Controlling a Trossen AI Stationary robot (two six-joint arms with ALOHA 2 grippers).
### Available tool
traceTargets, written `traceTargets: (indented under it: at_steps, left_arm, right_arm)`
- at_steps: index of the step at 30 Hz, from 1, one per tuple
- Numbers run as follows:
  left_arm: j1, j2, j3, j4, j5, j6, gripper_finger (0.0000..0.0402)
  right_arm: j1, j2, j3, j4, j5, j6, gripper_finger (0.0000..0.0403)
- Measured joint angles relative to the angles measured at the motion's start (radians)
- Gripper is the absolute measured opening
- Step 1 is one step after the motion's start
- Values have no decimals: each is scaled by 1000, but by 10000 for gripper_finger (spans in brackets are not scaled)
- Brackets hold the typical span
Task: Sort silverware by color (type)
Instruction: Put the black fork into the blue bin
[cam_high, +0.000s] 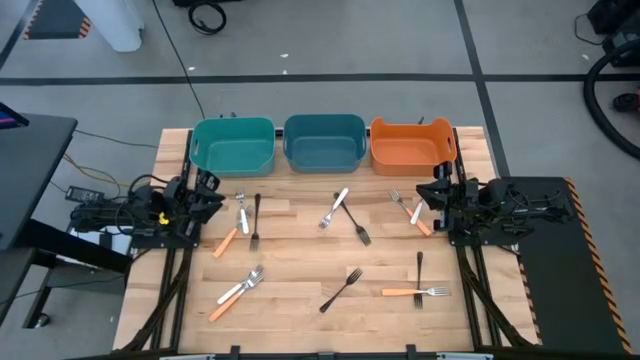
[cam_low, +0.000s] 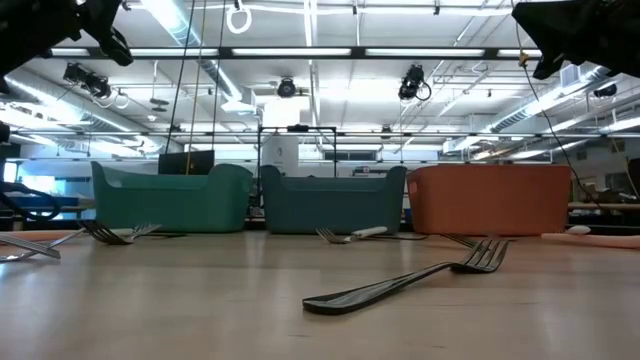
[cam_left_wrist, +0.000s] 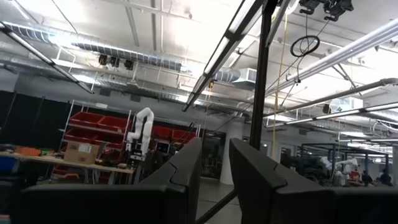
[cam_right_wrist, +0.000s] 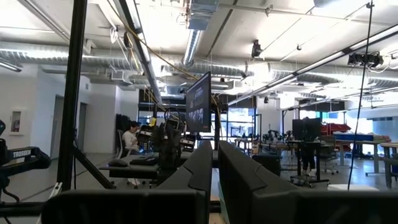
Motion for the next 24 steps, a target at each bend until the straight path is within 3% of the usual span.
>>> traceTargets:
  at_steps: [18, 24]
  left_arm:
    - [0, 0, 0, 10, 0, -29, 91]
    - [0, 0, 0, 8, -1, -146, 91]
  right_arm:
    - [0, 0, 0, 26, 0, 73, 36]
    - [0, 1, 0, 42, 0, 79, 36]
